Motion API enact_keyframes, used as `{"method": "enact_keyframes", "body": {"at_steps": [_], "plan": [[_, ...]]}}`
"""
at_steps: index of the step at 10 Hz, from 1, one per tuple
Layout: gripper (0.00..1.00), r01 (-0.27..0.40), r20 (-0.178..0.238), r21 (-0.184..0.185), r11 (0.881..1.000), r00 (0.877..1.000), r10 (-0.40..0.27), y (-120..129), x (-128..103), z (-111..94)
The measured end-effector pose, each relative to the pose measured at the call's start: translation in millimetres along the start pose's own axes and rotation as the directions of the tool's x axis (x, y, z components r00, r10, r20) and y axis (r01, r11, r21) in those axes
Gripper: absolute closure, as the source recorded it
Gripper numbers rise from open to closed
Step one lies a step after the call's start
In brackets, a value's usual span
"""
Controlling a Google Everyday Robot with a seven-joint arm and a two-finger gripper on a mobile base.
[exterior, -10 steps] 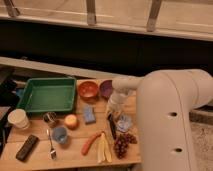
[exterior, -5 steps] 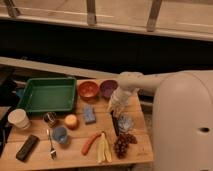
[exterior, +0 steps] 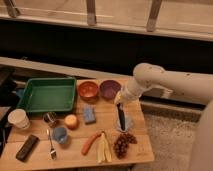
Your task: Place brush in paper cup
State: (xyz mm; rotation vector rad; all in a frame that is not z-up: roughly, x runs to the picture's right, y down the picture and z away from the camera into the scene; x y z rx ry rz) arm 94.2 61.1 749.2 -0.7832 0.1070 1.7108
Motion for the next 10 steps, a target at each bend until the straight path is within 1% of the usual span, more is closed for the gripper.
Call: {"method": "enact_keyframes", "body": {"at_steps": [1,2,3,4,5,6,7,8,9,10], "plan": [[1.0,0.032,0.012,-0.038,0.999,0.999,-0.031,8.7,-0.8,-11.1],[1.0,0.065,0.021,-0.064,0.996,0.998,-0.064,19.5,-0.9,-18.3],[1.0,0.12,0.029,-0.095,0.988,0.993,-0.117,39.1,0.5,-21.7],[1.0,0.171,0.036,-0.122,0.978,0.985,-0.168,62.2,0.7,-22.9],[1.0,0.22,0.041,-0.149,0.964,0.975,-0.216,86.3,1.8,-22.1],[1.0,0.284,0.047,-0.183,0.941,0.959,-0.28,119.7,6.3,-19.7],[1.0,0.321,0.046,-0.2,0.926,0.947,-0.319,140.2,12.3,-16.8],[1.0,0.365,0.043,-0.21,0.907,0.93,-0.364,163.8,21.9,-12.4],[1.0,0.383,0.042,-0.216,0.898,0.923,-0.383,173.9,26.4,-9.9],[1.0,0.377,0.044,-0.21,0.902,0.925,-0.377,168.5,24.8,-11.4]]}}
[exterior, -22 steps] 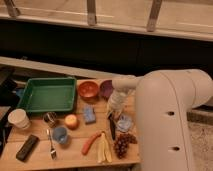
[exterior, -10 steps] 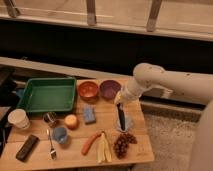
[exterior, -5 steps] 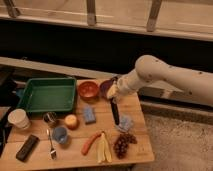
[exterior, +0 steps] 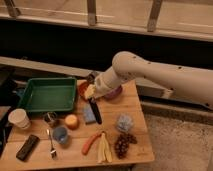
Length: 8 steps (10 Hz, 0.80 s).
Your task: Place brush in paper cup
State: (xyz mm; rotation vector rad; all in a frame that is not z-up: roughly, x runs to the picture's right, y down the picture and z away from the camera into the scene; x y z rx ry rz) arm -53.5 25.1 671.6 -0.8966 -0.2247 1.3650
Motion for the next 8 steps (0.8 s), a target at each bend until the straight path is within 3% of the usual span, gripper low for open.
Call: {"method": "enact_keyframes", "body": {"at_steps": [5,8], "plan": [[1.0,0.004,-0.002,-0.003,1.0,1.0,-0.004,2.5,-0.6,1.8],[1.0,0.081,-0.022,0.0,0.997,0.996,-0.081,23.9,-4.6,11.1]]}}
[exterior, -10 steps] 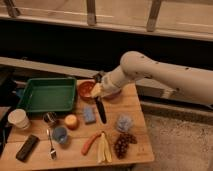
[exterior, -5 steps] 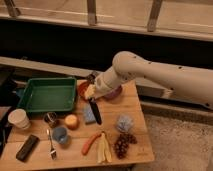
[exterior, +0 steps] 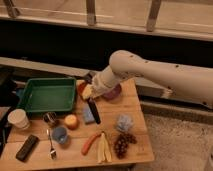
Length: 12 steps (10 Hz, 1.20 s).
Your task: Place brush in paper cup
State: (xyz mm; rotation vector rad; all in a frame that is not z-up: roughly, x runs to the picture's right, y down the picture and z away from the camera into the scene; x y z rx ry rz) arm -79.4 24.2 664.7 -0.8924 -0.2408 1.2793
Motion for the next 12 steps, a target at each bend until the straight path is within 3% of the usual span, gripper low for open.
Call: {"method": "enact_keyframes", "body": {"at_steps": [4,6,9,11,12], "plan": [[1.0,0.154,-0.069,-0.027,0.988,0.985,-0.155,70.5,-30.1,59.2],[1.0,0.221,-0.123,-0.07,0.973,0.966,-0.229,110.4,-32.3,97.6],[1.0,0.299,-0.168,-0.136,0.945,0.933,-0.319,151.3,-32.3,133.3],[1.0,0.316,-0.165,-0.153,0.936,0.926,-0.34,165.6,-35.9,143.8],[1.0,0.314,-0.164,-0.15,0.938,0.927,-0.336,163.1,-36.7,142.7]]}}
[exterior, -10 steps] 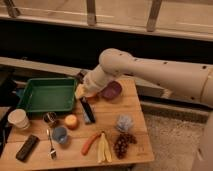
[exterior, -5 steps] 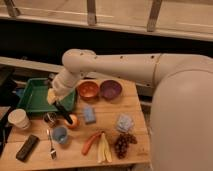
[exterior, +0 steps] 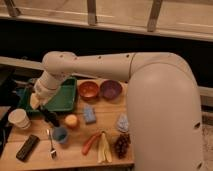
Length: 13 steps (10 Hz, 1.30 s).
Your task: Place brush in paper cup
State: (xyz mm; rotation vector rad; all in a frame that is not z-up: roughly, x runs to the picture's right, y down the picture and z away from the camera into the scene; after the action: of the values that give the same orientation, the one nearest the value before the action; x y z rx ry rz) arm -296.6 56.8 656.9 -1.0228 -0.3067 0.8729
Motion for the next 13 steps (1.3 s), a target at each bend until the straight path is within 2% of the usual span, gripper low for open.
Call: {"method": "enact_keyframes", "body": {"at_steps": [4,6,9,13], "plan": [[1.0,-0.003,-0.001,0.0,1.0,1.0,0.003,-1.0,0.5,-0.8],[1.0,0.02,-0.02,-0.018,1.0,1.0,-0.02,-0.1,-4.1,8.0],[1.0,0.095,-0.055,-0.076,0.993,0.993,-0.1,15.5,-33.9,45.0],[1.0,0.188,-0.097,-0.161,0.969,0.974,-0.205,45.7,-61.0,89.6]]}}
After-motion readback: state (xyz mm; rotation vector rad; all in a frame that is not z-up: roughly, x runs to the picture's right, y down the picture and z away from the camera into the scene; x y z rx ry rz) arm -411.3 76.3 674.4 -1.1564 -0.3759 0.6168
